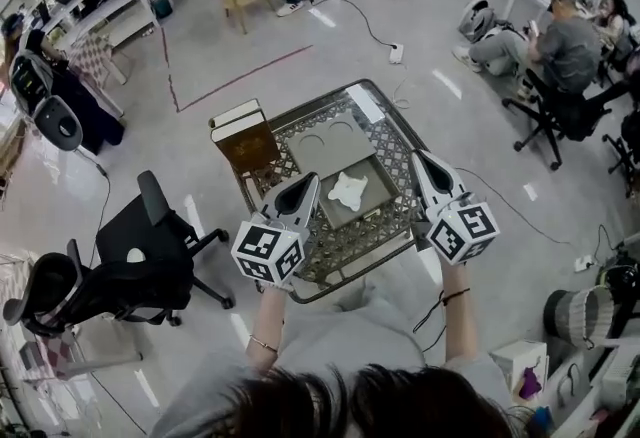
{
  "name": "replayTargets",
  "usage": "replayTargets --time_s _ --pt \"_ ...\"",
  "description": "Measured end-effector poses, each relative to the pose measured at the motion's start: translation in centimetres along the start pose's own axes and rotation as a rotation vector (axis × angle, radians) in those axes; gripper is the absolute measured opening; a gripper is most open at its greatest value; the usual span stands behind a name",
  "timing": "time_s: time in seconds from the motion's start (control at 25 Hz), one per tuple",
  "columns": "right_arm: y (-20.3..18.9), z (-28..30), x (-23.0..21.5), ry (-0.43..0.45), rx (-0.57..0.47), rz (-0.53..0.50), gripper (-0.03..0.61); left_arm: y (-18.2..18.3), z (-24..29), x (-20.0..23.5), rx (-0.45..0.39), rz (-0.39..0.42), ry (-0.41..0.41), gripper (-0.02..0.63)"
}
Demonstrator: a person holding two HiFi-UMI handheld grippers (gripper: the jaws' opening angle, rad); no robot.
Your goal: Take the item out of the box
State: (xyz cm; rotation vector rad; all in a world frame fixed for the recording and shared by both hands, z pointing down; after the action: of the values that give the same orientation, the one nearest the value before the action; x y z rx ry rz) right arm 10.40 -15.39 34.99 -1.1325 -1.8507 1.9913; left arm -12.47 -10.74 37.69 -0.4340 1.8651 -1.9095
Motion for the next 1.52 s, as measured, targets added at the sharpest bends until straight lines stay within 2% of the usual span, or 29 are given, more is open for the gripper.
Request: replayTargets --time_s 0.4,0.88,1.2,1.52 --pt "0.4 5.1 -5.2 0.127 0.099 0.055 0.021 -0.9 3.0 0.3 0.064 -0.028 0.160 0.017" --pt "-1.9 9.1 -6.4 0.318 0.272 0.068 0.021 -2.7 3.4 -0.2 0.109 -0.062 0.330 0.017" --pt "-4.6 10.8 -6.8 0.352 0.373 0.077 0.021 -4.1 2.8 -0.4 0.155 -0.092 0.354 0.017" --pt "-8.9 12.4 -6.6 0.410 0.527 0.070 0.021 -6.8 3.1 0.8 0.205 -0.134 0.326 0.017"
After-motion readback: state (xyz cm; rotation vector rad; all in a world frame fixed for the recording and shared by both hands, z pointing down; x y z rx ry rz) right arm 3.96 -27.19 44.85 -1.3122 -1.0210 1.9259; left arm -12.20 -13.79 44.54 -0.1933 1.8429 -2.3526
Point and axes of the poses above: the fingertips, and each gripper's own axes: z forward along the fingers, x to its left, y out of its top, the point moved 5 cm from there along -z, backward along the fingers, and after that the axes turned 13 degrees about z, right-handed, at the moved point
